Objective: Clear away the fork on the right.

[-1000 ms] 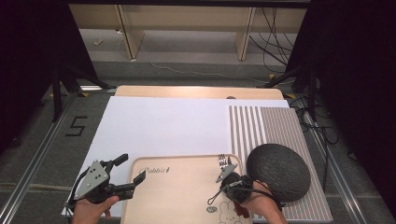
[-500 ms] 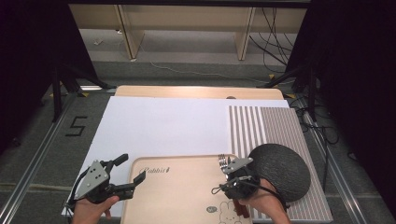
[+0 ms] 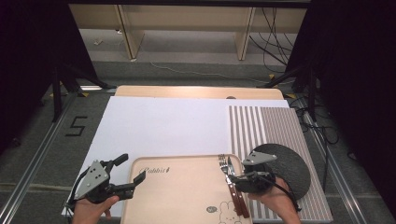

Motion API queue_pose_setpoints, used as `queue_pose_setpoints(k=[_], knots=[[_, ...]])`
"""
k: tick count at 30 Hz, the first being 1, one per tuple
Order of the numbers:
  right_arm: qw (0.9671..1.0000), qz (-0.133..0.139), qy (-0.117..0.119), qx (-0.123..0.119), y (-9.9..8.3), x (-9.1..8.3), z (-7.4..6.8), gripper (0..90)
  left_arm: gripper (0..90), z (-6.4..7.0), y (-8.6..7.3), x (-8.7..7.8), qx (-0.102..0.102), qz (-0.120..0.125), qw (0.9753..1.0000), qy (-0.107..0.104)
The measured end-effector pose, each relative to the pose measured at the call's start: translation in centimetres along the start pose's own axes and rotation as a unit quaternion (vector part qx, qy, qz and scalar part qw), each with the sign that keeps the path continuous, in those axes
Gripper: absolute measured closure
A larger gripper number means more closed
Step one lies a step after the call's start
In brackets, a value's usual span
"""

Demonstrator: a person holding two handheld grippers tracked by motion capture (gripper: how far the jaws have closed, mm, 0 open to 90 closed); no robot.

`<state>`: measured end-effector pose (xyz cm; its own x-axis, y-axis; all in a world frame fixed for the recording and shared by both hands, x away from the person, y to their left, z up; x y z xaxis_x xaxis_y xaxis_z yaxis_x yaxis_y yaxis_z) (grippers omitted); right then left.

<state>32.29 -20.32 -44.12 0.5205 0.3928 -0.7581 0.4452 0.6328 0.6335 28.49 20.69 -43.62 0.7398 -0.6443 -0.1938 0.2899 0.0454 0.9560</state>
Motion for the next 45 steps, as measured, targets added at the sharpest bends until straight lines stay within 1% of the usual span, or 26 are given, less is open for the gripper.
queue_pose_setpoints(k=[1,2,3,4,8,9,10,14,18,20,22,25,26,28,29,31,32,33,35,37,38,40,42,43,44,45], knots=[[1.0,0.001,-0.006,-0.005,-0.1,-0.1,0.2,33.5,16.7,0.0,0.0,0.0,0.0,0.0,1.0,0.0],[0.9999,0.0,-0.007,0.008,-0.2,-0.2,0.2,32.7,16.7,0.0,0.0,0.0,0.0,0.0,1.0,0.0],[0.9999,0.002,-0.01,0.0,-0.3,-0.3,0.5,32.0,16.7,0.0,0.0,0.0,-0.001,0.001,1.0,0.0],[0.9999,0.001,-0.01,0.009,-0.4,-0.4,0.5,31.0,16.7,0.0,0.0,0.0,-0.001,0.001,1.0,0.0],[0.9997,0.006,-0.023,0.009,-0.7,-0.7,1.1,28.2,16.7,0.0,0.0,0.0,-0.001,0.002,1.0,0.0],[0.9995,0.005,-0.025,0.019,-0.8,-0.8,1.1,27.8,16.7,0.0,0.0,0.0,-0.001,0.002,1.0,0.0],[0.9995,0.009,-0.03,0.009,-1.0,-0.9,1.4,27.3,16.7,0.0,0.0,0.0,-0.001,0.002,1.0,0.0],[0.9987,0.012,-0.037,0.031,-1.3,-1.5,1.9,25.0,16.7,0.0,0.0,0.0,-0.001,0.001,1.0,0.0],[0.9982,0.027,-0.049,0.02,-1.9,-1.7,2.7,23.6,16.7,0.0,0.0,0.0,-0.001,0.002,1.0,0.0],[0.9979,0.032,-0.051,0.024,-2.1,-1.9,2.9,22.6,16.7,0.0,0.0,0.0,0.0,0.001,1.0,0.0],[0.9975,0.028,-0.05,0.042,-2.3,-2.1,2.9,22.1,16.7,0.0,0.0,0.0,0.0,0.001,1.0,0.0],[0.9971,0.031,-0.056,0.042,-2.7,-2.2,3.2,21.4,16.7,0.0,0.0,0.0,0.0,0.002,1.0,0.0],[0.9968,0.028,-0.055,0.051,-2.7,-2.3,3.2,21.5,16.7,0.0,0.1,0.0,0.0,0.002,1.0,0.0],[0.9966,0.031,-0.055,0.053,-3.0,-2.4,3.3,21.2,16.7,0.0,0.1,0.0,-0.001,0.002,1.0,-0.001],[0.9969,0.022,-0.054,0.053,-3.1,-2.6,3.4,21.1,16.7,0.0,0.1,0.1,-0.001,0.002,1.0,-0.001],[0.9964,0.036,-0.062,0.044,-3.4,-2.6,3.5,20.8,16.7,0.0,0.1,0.1,0.0,0.001,1.0,-0.003],[0.9946,0.034,-0.062,0.075,-3.3,-2.8,3.2,20.6,16.7,0.0,0.1,0.1,0.0,0.002,1.0,-0.003],[0.9937,0.03,-0.066,0.086,-3.4,-3.0,3.2,20.5,16.7,0.0,0.1,0.2,0.0,0.003,1.0,-0.004],[0.9941,0.037,-0.069,0.075,-3.6,-3.1,3.4,20.0,16.7,0.0,0.1,0.2,-0.001,0.005,1.0,-0.006],[0.9923,0.033,-0.071,0.096,-3.8,-3.4,3.3,19.9,16.7,0.0,0.1,0.2,-0.001,0.005,1.0,-0.006],[0.9932,0.034,-0.065,0.091,-3.8,-3.5,3.4,19.7,16.7,0.0,0.1,0.3,-0.001,0.005,1.0,-0.006],[0.9928,0.046,-0.073,0.083,-4.1,-3.5,3.7,19.6,16.7,0.0,0.1,0.2,-0.001,0.001,1.0,-0.004],[0.9911,0.043,-0.077,0.1,-4.3,-3.8,3.7,19.5,16.7,0.0,0.1,0.3,-0.001,0.002,1.0,-0.005],[0.9911,0.046,-0.075,0.1,-4.4,-3.8,3.8,19.4,16.7,0.0,0.1,0.3,-0.001,0.002,1.0,-0.005],[0.9912,0.039,-0.086,0.093,-4.6,-4.0,3.9,19.3,16.7,0.0,0.1,0.3,-0.001,0.002,1.0,-0.005],[0.9897,0.037,-0.084,0.11,-4.6,-4.1,3.8,19.3,16.7,0.0,0.1,0.2,-0.001,0.002,1.0,-0.005]])
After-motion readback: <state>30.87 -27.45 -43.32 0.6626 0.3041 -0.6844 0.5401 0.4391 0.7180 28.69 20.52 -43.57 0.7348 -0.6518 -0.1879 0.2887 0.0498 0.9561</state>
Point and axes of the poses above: each handheld gripper's, and its own axes: x roughly forward along the jaws, y roughly out of its top, z roughly to its right, the point moved 2 cm from there along x, roughly forward along the jaws, and after that the axes turned 11 degrees about -x, right-handed, at the moved point
